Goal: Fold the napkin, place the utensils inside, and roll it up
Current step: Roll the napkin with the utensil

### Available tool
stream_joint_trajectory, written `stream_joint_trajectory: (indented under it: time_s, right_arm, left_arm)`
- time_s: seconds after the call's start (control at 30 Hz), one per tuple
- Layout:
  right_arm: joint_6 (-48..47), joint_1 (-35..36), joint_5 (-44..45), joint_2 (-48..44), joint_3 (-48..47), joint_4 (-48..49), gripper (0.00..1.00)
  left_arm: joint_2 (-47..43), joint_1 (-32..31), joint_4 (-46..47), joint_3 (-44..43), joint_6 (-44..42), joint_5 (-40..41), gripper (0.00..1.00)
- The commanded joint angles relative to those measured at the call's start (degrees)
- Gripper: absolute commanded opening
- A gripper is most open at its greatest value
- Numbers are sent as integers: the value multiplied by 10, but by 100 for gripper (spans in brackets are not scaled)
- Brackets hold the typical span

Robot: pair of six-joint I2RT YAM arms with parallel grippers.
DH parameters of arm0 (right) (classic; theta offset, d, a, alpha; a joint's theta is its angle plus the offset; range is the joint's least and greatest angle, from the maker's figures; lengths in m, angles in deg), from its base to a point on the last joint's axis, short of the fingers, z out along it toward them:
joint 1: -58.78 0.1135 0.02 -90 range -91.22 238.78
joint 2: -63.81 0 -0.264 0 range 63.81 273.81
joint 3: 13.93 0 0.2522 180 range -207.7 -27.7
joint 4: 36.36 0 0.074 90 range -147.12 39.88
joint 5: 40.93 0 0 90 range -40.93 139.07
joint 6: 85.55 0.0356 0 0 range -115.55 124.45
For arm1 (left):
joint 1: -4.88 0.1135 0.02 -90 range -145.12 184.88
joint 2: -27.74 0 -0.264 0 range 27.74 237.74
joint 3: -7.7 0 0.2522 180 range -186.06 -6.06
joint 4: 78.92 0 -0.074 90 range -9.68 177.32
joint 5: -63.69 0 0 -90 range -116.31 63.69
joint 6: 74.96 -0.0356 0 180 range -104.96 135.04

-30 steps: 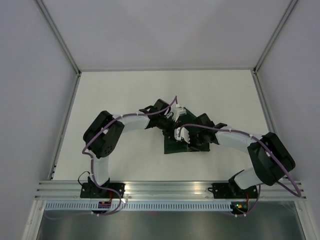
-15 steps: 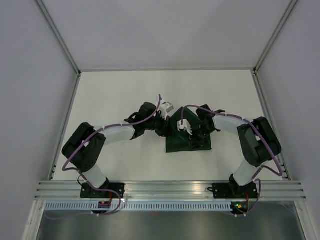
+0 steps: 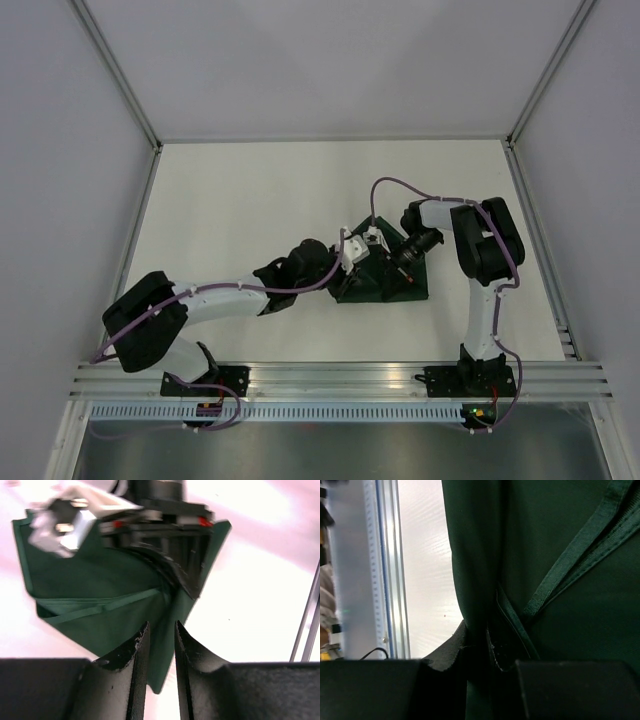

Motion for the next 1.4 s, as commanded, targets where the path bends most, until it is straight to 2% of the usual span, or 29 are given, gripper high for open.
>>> stream_joint_trajectory:
  time_s: [0.0, 0.1, 0.47, 0.7, 1.1, 1.37]
  right_arm:
    - [-78, -17, -7, 45, -35, -53, 9]
    - [-90, -27, -12, 75, -57, -85, 9]
    - [-81, -41, -9, 102, -79, -92, 9]
    - [-75, -42, -5, 115, -85, -91, 9]
    - [-69, -44, -1, 124, -92, -93, 9]
    - [-69, -46, 0, 138, -98, -99, 8]
  left_arm:
    - [20, -47, -13, -29, -108, 85, 31]
    - [45, -73, -27, -44, -139, 100, 32]
    - [154, -137, -37, -102, -211, 107, 35]
    - [199, -171, -3, -115, -258, 173, 46]
    - [245, -198, 98, -99, -336, 290, 47]
    - [254, -214, 149, -84, -377, 324, 49]
